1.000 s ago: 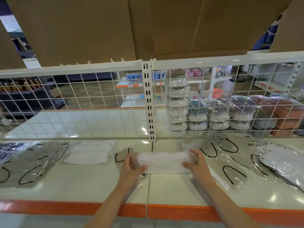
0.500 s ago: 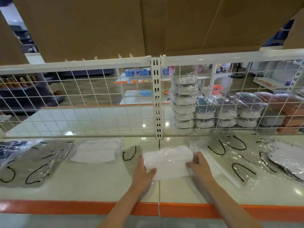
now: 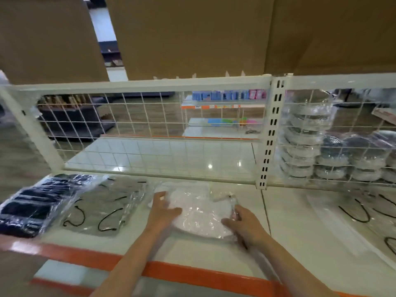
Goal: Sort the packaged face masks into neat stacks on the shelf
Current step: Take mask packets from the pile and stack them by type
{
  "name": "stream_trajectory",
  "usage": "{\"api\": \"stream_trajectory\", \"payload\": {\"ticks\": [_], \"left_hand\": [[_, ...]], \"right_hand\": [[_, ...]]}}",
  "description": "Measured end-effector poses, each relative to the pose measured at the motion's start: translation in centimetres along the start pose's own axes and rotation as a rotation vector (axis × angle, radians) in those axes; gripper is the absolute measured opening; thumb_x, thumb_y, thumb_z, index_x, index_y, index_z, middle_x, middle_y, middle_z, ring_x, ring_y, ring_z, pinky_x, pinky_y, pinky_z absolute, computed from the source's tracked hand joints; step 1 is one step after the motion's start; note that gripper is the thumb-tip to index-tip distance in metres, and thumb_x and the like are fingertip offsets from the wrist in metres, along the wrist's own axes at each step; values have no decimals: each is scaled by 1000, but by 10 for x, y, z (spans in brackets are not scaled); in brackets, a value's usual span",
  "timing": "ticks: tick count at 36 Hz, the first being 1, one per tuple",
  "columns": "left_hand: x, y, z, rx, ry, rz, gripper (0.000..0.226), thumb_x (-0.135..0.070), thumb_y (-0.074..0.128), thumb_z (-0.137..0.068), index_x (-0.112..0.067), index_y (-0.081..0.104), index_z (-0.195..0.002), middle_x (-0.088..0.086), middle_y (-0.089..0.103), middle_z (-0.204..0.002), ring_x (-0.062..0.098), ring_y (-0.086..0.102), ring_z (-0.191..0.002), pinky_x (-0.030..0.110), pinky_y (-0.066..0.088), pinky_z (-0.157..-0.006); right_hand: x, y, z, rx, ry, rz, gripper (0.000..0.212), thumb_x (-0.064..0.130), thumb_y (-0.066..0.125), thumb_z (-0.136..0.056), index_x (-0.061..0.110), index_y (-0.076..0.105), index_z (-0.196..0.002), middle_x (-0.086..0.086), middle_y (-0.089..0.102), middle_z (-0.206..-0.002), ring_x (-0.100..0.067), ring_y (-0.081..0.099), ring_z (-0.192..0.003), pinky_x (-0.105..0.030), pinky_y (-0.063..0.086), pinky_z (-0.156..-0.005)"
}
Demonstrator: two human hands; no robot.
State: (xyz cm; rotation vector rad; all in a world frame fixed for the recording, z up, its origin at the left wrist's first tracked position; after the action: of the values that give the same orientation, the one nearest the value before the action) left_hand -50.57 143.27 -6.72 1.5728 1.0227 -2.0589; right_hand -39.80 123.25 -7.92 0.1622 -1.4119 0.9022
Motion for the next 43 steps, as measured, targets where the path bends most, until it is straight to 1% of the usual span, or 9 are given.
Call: {"api": "stream_trajectory", "payload": {"ticks": [7, 11, 15, 17, 21, 30, 35, 40, 43], "left_hand": [[32, -58, -25, -117, 261, -796, 55, -16, 58, -77, -18, 44, -130, 7, 46, -124, 26, 45, -119, 35, 42, -98], [36, -62, -24, 133, 381, -950, 30, -24, 52, -88, -23, 53, -119, -3, 43, -119, 16, 48, -113, 21, 35, -92], [39, -52, -22, 270, 564, -1066, 31, -25, 47, -90, -21, 52, -120, -3, 44, -118, 15, 42, -114, 24, 28, -94], [38, -44, -21, 283, 634, -1076, 31, -24, 45, -91, -21, 51, -122, -2, 44, -119, 16, 40, -114, 24, 28, -93], [34, -25, -19, 323, 730, -1030, 31, -24, 43, -93, -19, 51, -123, 0, 46, -120, 18, 41, -115, 26, 30, -95], [27, 30, -18, 429, 851, -896, 28, -23, 42, -93, -18, 55, -117, -1, 50, -114, 16, 44, -110, 21, 29, -92], [25, 59, -14, 468, 866, -847, 28, -25, 40, -93, -18, 56, -116, -2, 49, -112, 16, 43, -108, 22, 31, -92], [19, 89, -9, 448, 895, -754, 27, -20, 41, -92, -20, 58, -113, -3, 51, -108, 15, 45, -104, 19, 30, -87], [15, 110, -6, 422, 757, -665, 22, -22, 48, -92, -19, 58, -111, -3, 49, -106, 15, 45, -106, 22, 35, -92]], "right_hand": [[20, 63, -31, -39, 16, 265, 6, 16, 56, -83, 18, 50, -84, 5, 55, -77, -6, 52, -68, -16, 39, -55], [34, 82, -48, -68, 0, 350, 18, 19, 57, -85, 17, 40, -78, 3, 47, -73, -17, 49, -74, -28, 34, -61], [41, 89, -64, -103, 11, 388, 26, 22, 57, -85, 21, 34, -73, 0, 49, -76, -21, 49, -78, -29, 35, -65], [43, 90, -69, -117, 46, 473, 17, 24, 54, -85, 16, 39, -86, -6, 56, -87, -25, 54, -84, -28, 37, -67], [39, 83, -74, -178, 67, 631, 44, 41, 55, -86, 9, 45, -114, -6, 57, -107, -24, 56, -104, -32, 44, -77], [1, 13, -47, -385, 262, 771, 40, 24, 43, -90, 8, 43, -126, -12, 43, -130, -29, 39, -122, -38, 39, -98], [-18, -14, -32, -293, 456, 787, 68, 51, 60, -80, 11, 38, -130, -9, 43, -132, -28, 37, -125, -39, 37, -99], [-26, -33, -23, -226, 475, 653, 41, 35, 70, -78, 11, 56, -107, -5, 62, -104, -21, 57, -95, -25, 46, -73], [-35, -48, -13, -294, 379, 511, 22, 24, 68, -76, 16, 48, -70, 2, 52, -74, -19, 50, -76, -21, 32, -49]]}}
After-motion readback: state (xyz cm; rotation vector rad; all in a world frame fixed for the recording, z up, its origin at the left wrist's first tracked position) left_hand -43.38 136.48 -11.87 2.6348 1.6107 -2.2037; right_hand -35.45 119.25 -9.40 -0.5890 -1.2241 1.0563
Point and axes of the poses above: each hand's wrist, its own z-axis away from the middle knuckle, its own y-axis out of the palm, x = y × z, the point moved 1 cm from there along -z, towards the middle knuckle
